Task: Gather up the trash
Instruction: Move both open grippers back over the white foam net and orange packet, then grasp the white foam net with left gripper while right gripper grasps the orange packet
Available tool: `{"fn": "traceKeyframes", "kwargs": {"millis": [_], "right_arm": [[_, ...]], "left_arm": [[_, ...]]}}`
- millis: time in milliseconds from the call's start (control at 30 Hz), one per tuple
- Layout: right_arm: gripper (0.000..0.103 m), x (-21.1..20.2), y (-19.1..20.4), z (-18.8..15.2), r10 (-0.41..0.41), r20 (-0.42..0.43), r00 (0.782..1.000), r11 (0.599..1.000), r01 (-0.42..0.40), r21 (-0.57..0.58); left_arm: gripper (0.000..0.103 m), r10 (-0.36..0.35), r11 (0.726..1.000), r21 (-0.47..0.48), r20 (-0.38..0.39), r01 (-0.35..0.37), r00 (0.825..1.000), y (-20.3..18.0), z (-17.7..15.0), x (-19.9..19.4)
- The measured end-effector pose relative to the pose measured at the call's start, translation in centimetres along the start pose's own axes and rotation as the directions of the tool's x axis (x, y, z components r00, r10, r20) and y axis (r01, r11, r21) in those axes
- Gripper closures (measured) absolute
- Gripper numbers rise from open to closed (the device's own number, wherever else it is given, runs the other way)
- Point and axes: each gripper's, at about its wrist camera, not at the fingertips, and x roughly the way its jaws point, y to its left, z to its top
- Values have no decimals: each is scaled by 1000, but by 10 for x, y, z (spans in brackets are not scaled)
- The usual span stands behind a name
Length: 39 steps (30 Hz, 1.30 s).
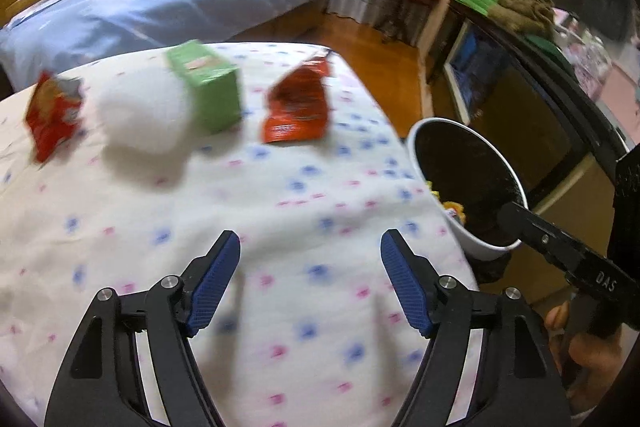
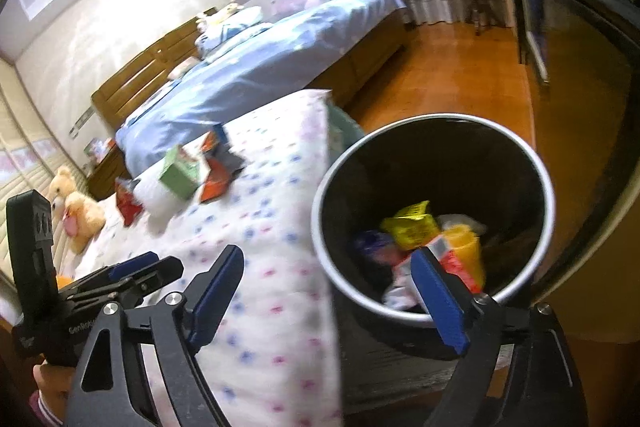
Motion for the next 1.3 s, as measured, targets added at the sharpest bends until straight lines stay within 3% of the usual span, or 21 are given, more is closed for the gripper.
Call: {"fn": "traceKeyframes", "kwargs": {"millis": [233,567,867,1300], "right_arm": [[13,14,35,-4,39,-25,999,998,-40,-51],[13,34,71,-4,76,-51,996,991,-81,-104],[13,60,87,7,88,-59,994,987,-95,-132],[15,109,102,41,78,-70,994,980,-89,-176]], "left_arm": [[28,69,996,-56,12,-68,998,38,-8,-11],[28,108,986,-127,10,-106,994,83,-9,-18],[28,142,977,-159,13,-138,990,113,13,-8],[28,137,977,-166,17,-132,990,153,57,24]]}}
